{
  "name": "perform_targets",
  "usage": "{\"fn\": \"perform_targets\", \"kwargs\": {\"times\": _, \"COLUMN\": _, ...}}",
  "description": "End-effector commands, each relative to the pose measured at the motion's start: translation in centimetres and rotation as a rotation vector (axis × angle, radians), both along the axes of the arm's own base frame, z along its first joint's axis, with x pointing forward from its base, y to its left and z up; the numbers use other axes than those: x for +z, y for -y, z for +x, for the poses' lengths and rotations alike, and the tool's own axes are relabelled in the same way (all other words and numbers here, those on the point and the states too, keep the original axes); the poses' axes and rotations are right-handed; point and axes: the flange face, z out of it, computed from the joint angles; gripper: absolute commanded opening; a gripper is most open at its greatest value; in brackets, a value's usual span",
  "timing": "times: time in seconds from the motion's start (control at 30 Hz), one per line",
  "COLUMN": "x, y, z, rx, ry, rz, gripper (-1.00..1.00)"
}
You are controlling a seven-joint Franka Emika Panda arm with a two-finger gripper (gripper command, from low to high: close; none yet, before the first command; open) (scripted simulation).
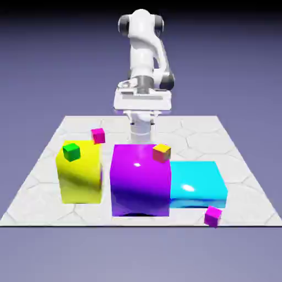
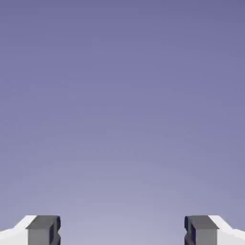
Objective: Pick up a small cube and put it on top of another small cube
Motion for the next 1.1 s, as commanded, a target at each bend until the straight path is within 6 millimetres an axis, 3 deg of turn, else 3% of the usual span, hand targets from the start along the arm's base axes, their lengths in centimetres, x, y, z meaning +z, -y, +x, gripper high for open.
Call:
{"fn": "perform_targets", "kwargs": {"times": 0.0, "x": 0.8, "y": -0.1, "z": 0.2, "rx": 0.018, "ry": 0.002, "rz": -0.037, "gripper": 0.0}}
{"fn": "perform_targets", "kwargs": {"times": 0.3, "x": 6.6, "y": -2.1, "z": 1.9, "rx": 0.199, "ry": -0.023, "rz": -0.362, "gripper": 0.0}}
{"fn": "perform_targets", "kwargs": {"times": 0.57, "x": 9.2, "y": -5.8, "z": 3.8, "rx": 0.404, "ry": -0.107, "rz": -0.63, "gripper": 0.0}}
{"fn": "perform_targets", "kwargs": {"times": 0.83, "x": 8.4, "y": -10.5, "z": 6.7, "rx": 0.667, "ry": -0.241, "rz": -0.851, "gripper": 0.0}}
{"fn": "perform_targets", "kwargs": {"times": 1.07, "x": 4.6, "y": -14.5, "z": 10.1, "rx": 0.953, "ry": -0.379, "rz": -0.98, "gripper": 0.0}}
